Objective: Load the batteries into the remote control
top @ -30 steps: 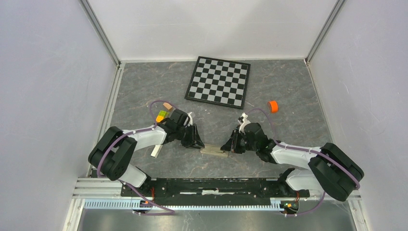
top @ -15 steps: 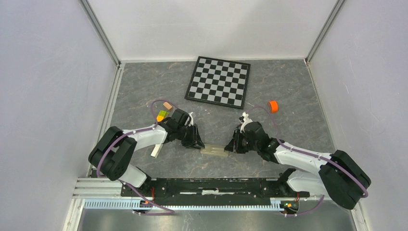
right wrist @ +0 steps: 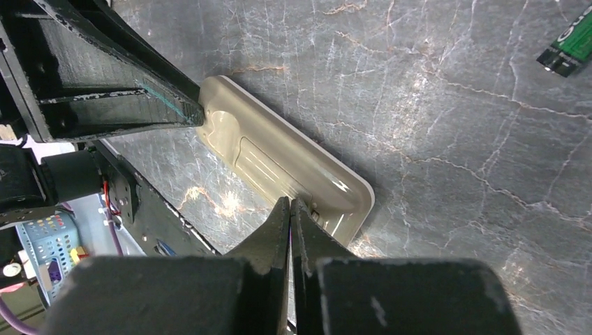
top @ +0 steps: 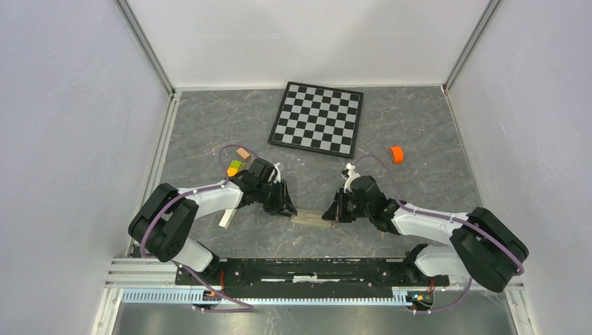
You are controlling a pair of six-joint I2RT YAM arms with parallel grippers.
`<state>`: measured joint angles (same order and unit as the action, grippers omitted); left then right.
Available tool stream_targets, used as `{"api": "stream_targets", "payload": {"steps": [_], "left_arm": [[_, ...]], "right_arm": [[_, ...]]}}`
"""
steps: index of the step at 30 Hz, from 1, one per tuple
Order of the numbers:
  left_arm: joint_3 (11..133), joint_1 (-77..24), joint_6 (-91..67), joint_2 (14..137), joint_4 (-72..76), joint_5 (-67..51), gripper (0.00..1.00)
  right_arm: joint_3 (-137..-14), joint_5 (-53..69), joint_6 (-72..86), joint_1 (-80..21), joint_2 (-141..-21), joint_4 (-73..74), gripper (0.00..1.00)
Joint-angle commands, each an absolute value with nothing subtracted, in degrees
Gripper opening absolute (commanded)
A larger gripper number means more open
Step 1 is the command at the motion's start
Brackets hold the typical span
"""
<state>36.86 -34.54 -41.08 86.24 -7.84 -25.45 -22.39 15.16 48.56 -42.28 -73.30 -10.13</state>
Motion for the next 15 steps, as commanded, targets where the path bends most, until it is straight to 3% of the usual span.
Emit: {"api": "stream_targets", "payload": {"steps": [1, 7, 11, 13, 15], "left_arm": [[38.6, -34.8, -39.1, 86.5, -8.5, -24.6, 0.36], [39.1, -34.8, -39.2, 85.7, -9.3, -24.5, 0.35], [40.8, -34.7, -39.2, 83.4, -11.4, -21.6, 0.37], [41.8, -34.5, -39.2, 81.5, -13.0, -19.0, 0.4], [43.1, -34.1, -38.6, 79.4, -14.5, -16.5, 0.46]], "right_arm": [[-22.9, 11.6, 48.4, -42.8, -74.4, -9.6, 0.04], [-22.5, 9.2, 45.0, -42.7, -72.8, -9.4, 0.08], [-23.6, 12.6, 37.3, -42.8, -68.3, -13.9, 0.22], [-25.8, 14.4, 30.0, -42.8, -66.3, -13.5, 0.37], [-28.4, 16.9, 21.0, -43.3, -65.6, -12.8, 0.66]]}}
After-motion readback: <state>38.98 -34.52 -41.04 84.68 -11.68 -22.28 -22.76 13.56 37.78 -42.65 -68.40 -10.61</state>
